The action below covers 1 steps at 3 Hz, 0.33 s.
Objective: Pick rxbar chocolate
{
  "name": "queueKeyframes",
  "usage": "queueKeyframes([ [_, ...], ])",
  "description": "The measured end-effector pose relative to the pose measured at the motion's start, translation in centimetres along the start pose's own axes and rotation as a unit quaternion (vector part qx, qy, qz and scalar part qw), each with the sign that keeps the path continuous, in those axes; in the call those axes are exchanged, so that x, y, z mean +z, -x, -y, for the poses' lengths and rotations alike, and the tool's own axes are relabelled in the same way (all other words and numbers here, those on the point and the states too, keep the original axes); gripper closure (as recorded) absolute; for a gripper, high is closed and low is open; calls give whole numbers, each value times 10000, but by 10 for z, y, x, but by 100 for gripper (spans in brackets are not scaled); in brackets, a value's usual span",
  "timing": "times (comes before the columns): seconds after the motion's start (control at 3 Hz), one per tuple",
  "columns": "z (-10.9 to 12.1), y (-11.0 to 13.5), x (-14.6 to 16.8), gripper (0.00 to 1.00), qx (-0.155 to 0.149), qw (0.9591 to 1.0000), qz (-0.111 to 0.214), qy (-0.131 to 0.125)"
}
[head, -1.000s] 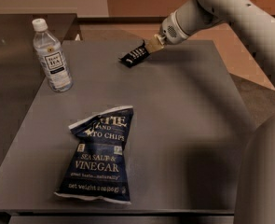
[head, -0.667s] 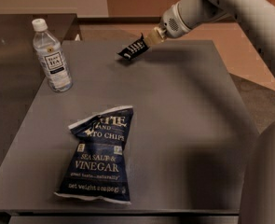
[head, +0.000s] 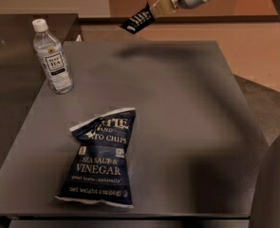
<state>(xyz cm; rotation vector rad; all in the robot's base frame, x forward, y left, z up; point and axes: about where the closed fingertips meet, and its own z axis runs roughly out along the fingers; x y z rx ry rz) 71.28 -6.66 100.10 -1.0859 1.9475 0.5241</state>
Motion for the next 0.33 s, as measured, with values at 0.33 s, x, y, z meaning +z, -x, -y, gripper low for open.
queueKeyframes([
  [0.33, 0, 0, 0, 100, 0, 10000, 0, 1],
])
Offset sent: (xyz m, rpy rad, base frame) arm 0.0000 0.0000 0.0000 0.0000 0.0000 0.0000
